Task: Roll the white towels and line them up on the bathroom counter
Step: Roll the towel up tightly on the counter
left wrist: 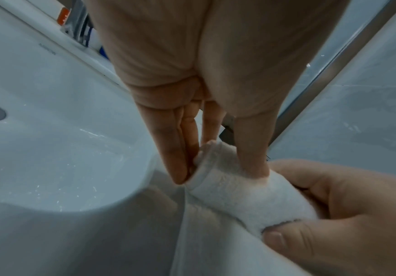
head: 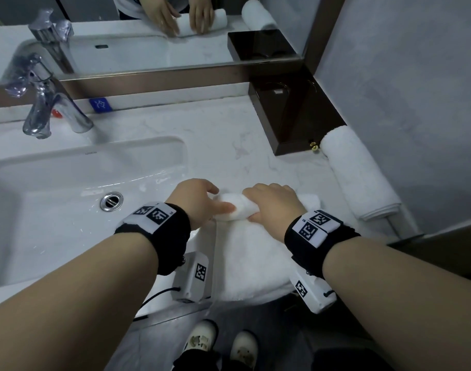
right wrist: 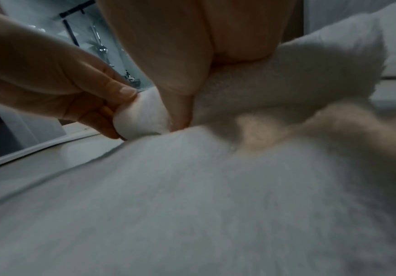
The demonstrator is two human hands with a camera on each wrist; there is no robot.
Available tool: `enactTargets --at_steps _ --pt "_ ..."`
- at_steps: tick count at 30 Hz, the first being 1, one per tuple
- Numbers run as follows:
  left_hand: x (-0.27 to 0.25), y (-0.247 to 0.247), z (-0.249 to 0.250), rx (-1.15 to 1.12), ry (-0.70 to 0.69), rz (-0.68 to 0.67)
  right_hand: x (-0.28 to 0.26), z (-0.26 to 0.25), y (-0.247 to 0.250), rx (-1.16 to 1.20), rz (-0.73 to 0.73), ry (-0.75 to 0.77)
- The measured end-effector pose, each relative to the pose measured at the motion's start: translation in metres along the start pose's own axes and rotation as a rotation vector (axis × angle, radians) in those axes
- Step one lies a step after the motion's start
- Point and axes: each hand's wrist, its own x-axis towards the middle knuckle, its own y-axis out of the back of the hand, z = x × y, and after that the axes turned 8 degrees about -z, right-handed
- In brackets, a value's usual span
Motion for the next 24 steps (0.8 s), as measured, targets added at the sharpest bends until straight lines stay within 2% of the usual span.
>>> enactTargets --at_steps 4,10,17,24 --pt "0.000 -0.001 0.006 0.060 -0.032 -0.120 0.000 0.000 -0.005 -0.047 0.028 0.019" --pt "0.000 0.000 0.018 0.278 -0.047 -0.103 -0.008 0.010 0.002 -0.022 0.004 0.041" --pt "-0.001 -0.012 0.023 0.452 -0.099 0.008 -0.014 0.019 0.028 0.151 -0.161 -0.079" --pt "0.001 -0.018 0.021 0.440 -0.153 0.196 -0.006 0.011 0.041 0.288 -0.139 -0.117"
